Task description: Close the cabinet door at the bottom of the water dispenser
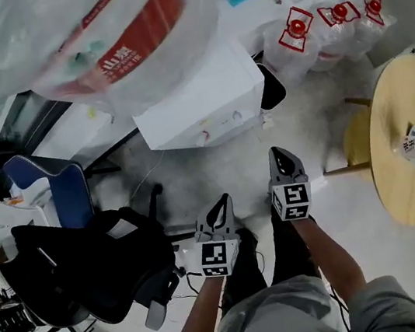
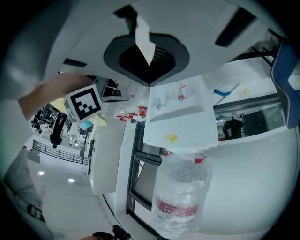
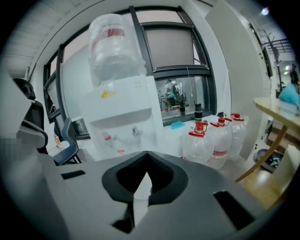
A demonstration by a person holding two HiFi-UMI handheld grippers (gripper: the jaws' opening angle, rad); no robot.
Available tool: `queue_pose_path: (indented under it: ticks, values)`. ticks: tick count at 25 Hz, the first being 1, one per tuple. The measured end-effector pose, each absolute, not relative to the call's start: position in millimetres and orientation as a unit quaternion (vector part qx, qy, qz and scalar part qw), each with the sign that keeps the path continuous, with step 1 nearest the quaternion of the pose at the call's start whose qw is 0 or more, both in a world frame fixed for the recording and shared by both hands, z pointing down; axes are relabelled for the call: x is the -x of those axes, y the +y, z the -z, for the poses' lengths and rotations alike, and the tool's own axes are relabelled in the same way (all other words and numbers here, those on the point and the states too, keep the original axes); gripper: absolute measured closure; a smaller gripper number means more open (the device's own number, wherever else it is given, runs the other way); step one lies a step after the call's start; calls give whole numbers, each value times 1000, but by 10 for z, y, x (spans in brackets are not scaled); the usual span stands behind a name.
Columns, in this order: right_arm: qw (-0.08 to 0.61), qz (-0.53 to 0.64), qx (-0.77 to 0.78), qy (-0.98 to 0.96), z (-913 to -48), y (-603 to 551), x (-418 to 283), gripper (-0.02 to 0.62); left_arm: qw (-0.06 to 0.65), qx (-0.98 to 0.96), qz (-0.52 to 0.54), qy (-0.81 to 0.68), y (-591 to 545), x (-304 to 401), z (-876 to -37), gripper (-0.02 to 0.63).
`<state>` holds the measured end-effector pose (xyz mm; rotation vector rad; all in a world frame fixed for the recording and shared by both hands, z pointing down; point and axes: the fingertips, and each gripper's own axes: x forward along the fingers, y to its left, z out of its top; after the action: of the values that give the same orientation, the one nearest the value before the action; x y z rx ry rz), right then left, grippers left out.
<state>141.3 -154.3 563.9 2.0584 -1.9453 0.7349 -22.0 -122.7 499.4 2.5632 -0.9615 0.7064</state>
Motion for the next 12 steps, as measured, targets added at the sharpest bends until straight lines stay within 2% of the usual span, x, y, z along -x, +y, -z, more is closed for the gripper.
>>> queue_pose_path:
  ticks: [12]
  values:
    - [61,-171,-693,-697,-3858,-1509,-1309,588,112,-915,-174,-346,-1352,127,-3625,600]
